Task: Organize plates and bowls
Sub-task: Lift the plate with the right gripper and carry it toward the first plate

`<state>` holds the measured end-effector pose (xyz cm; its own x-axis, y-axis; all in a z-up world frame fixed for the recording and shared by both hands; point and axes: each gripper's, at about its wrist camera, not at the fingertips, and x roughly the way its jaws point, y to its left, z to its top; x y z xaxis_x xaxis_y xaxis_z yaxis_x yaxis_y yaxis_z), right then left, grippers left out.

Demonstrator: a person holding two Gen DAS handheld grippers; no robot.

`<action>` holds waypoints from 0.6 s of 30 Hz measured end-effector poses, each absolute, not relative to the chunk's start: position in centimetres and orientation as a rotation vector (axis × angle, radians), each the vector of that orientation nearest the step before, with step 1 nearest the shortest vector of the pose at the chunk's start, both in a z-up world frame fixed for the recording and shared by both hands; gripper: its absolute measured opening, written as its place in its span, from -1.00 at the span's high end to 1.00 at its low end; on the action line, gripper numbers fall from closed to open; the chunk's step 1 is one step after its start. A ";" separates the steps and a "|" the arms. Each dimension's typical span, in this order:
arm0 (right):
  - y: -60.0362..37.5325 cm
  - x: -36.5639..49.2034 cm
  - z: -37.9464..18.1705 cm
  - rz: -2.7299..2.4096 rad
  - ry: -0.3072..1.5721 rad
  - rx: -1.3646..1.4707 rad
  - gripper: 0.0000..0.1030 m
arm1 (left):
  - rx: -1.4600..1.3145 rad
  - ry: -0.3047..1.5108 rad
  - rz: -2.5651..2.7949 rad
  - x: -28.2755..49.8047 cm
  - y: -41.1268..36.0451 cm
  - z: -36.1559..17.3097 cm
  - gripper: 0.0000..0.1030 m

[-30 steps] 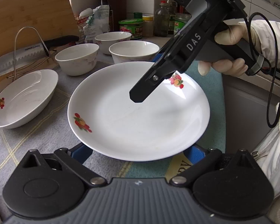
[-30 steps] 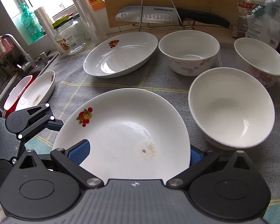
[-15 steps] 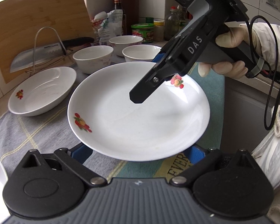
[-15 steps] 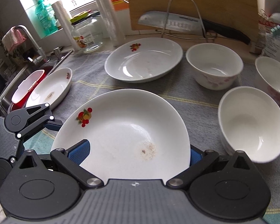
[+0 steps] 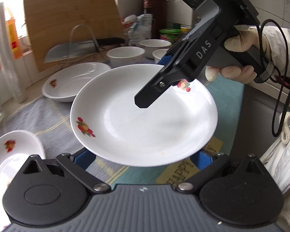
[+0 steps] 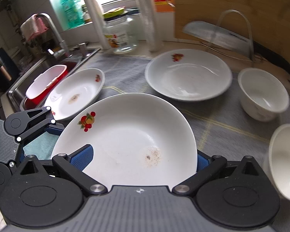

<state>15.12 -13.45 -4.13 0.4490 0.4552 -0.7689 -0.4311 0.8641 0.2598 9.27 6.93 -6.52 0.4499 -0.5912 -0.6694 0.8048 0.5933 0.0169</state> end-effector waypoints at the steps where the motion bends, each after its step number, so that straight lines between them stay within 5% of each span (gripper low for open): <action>1: -12.9 15.3 -4.0 0.559 0.958 0.022 -1.00 | 0.353 0.673 -0.876 9.2 7.4 -6.5 -0.97; 18: -4.6 18.9 -3.2 0.697 0.940 -0.060 -1.00 | 0.294 0.677 -0.722 9.1 13.2 -5.7 -0.97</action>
